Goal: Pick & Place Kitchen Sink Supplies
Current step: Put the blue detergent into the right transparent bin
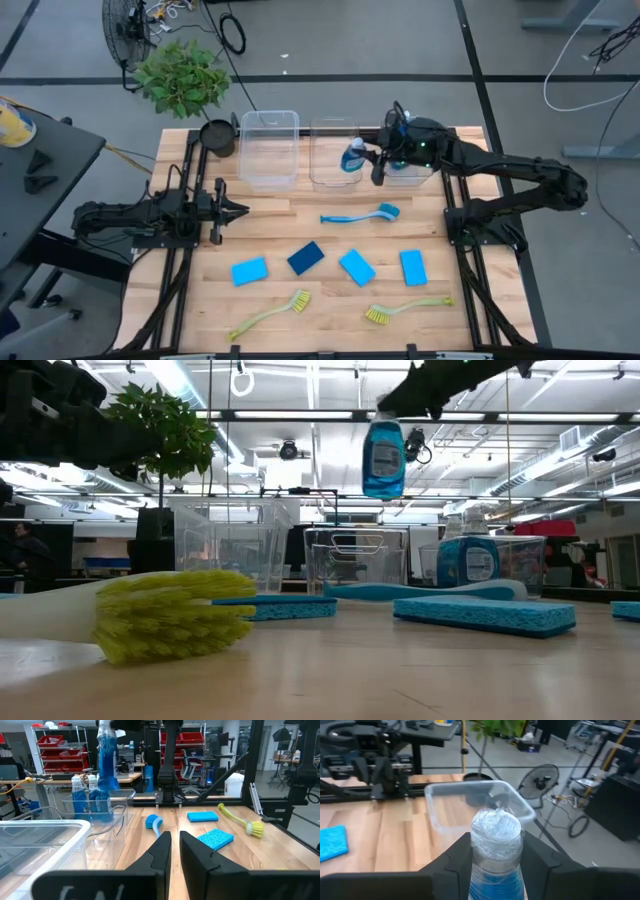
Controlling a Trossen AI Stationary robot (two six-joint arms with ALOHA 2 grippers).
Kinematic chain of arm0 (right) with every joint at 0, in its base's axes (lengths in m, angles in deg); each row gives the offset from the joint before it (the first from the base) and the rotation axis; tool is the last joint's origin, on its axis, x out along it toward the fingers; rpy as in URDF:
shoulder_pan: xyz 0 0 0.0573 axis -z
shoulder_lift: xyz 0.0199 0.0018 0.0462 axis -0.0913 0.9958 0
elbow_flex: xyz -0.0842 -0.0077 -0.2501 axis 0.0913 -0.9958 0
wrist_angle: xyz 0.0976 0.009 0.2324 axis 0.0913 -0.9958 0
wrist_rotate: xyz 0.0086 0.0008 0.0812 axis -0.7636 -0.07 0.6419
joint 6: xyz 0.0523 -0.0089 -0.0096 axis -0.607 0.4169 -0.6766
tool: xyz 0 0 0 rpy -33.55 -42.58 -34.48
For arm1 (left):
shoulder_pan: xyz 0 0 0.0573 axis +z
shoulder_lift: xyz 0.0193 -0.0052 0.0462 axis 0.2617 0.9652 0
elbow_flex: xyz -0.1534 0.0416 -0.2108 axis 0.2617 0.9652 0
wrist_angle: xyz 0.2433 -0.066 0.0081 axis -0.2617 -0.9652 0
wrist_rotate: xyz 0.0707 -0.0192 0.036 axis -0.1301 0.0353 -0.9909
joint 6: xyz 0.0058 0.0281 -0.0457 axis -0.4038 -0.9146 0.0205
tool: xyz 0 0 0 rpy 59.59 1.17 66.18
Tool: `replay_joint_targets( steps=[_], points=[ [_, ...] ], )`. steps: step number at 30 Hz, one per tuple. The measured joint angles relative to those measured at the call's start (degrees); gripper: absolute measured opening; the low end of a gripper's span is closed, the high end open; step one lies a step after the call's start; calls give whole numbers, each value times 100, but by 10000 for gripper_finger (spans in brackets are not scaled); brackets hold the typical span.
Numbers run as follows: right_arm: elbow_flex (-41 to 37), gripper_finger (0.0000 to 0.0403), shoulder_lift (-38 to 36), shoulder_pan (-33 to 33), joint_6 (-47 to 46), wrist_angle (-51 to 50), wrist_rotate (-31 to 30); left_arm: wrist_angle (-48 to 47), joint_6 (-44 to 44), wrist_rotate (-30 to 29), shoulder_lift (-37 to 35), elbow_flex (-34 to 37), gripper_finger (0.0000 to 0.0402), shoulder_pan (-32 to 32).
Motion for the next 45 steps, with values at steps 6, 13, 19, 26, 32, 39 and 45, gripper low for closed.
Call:
replay_joint_targets(
  steps=[6, 13, 19, 26, 32, 39, 45],
  points=[
    [-45, 125, -356, 339, 1, -367, -4, 0, 0, 0, 0, 1, 44, 1],
    [-46, 125, -796, 688, 2, -692, -4, 0, 2, 0, 0, 2, 44, 2],
    [-46, 125, -1121, 983, 1, -776, -11, 0, 0, 1, 0, 1, 44, 0],
    [-412, 125, -1604, 1309, -30, -818, -16, 0, 0, 0, 0, 0, 44, 0],
    [-796, 125, -2049, 1555, -413, -963, -2, 0, 1, 2, 0, 2, 44, 2],
    [-1154, 125, -2370, 1833, -418, -1234, -17, 0, 2, 2, 0, 2, 44, 0],
    [-1410, 125, -2606, 1937, -432, -1464, -28, 0, 0, 1, 0, 0, 44, 2]
  ],
)
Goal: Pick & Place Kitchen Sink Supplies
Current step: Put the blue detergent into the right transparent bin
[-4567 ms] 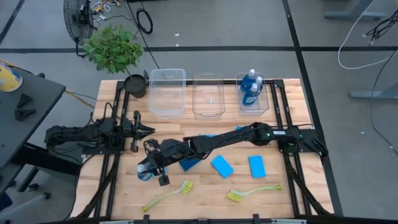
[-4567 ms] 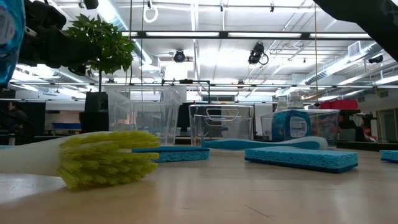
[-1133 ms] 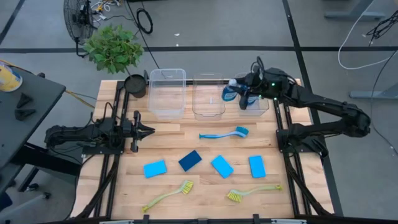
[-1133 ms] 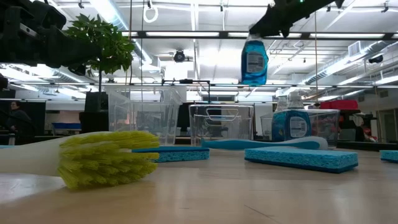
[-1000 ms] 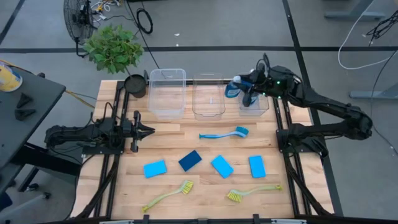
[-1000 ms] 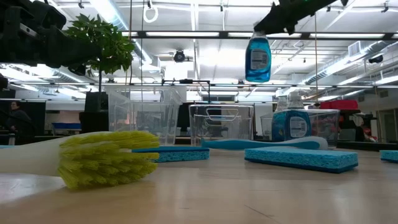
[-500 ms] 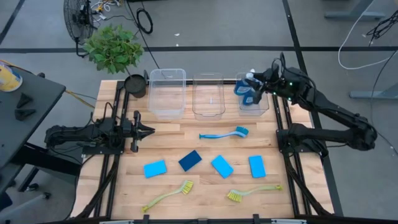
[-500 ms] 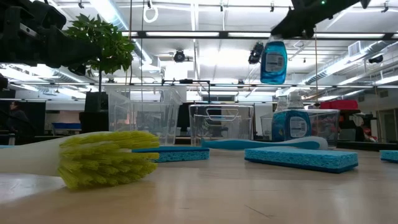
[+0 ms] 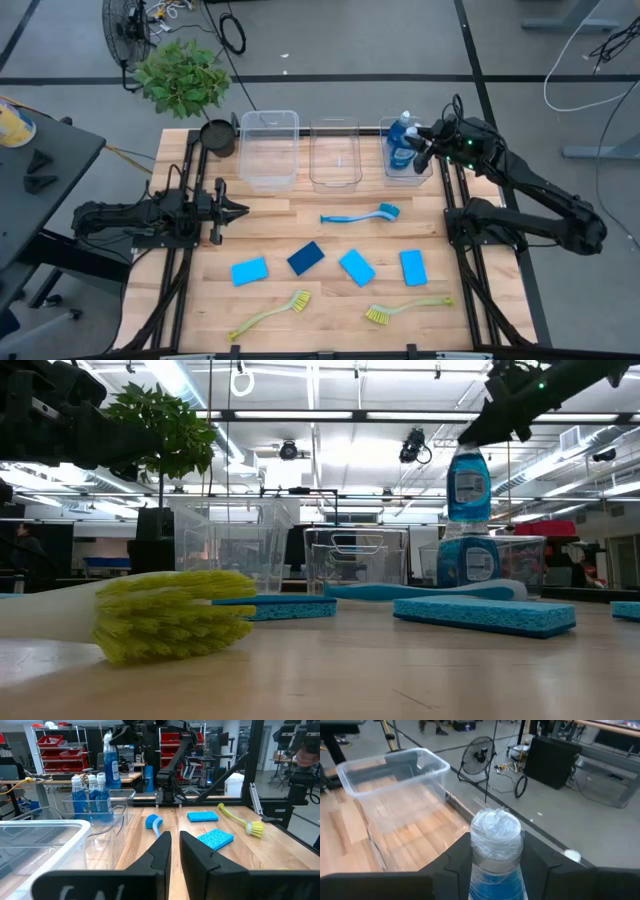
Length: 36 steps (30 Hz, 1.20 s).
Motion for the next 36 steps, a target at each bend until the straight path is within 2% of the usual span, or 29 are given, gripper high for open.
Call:
replay_joint_targets(
  steps=[18, 30, 36],
  points=[
    [-792, 125, -443, 124, 27, -134, -25, 0, 2, -1, 0, 2, 44, -2],
    [-1181, 125, -467, 350, -137, 214, -135, 0, 1, 0, 0, 1, 44, 0],
    [-1458, 125, -554, 350, -322, 572, 177, 0, 2, 1, 0, 0, 44, -2]
  ],
)
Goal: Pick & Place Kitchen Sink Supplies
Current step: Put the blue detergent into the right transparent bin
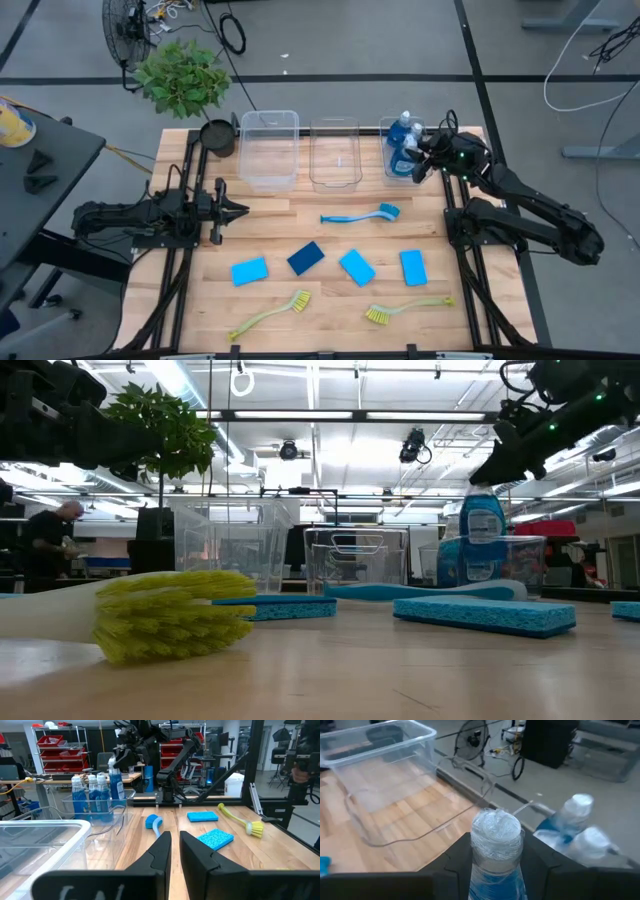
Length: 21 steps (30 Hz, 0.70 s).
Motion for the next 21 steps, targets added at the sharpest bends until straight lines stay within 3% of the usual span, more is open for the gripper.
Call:
replay_joint_targets(
  steps=[21],
  points=[
    [-549, 126, -10, 0, -260, 331, -255, 0, -2, -2, 0, 1, 44, 2]
  ],
)
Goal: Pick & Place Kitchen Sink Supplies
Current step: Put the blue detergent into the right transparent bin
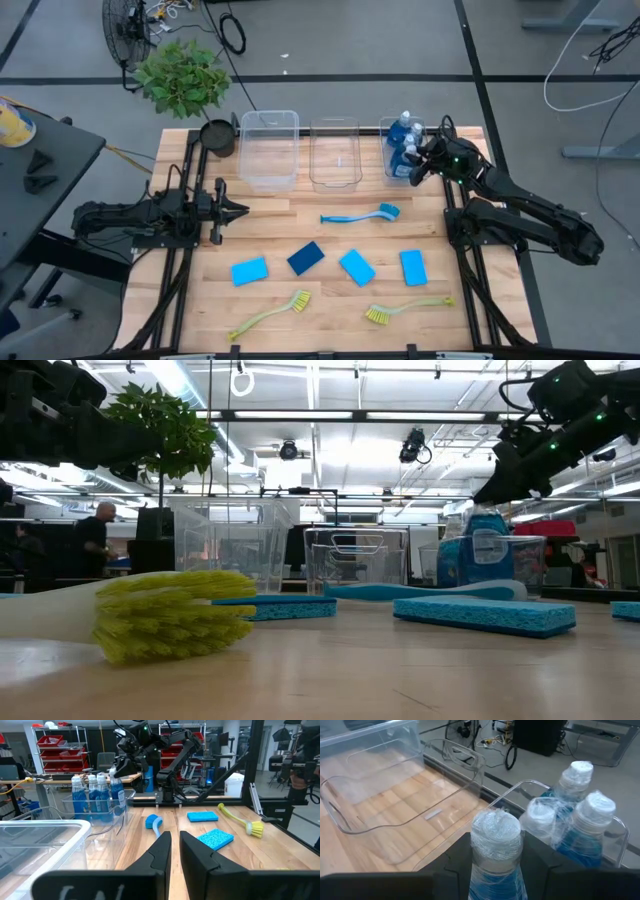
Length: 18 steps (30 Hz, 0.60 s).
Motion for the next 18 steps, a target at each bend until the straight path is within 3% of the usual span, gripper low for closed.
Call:
replay_joint_targets(
  steps=[18],
  points=[
    [-314, 126, 2, 2, -282, 72, -32, 0, 0, 0, 0, -1, 44, 0]
  ],
)
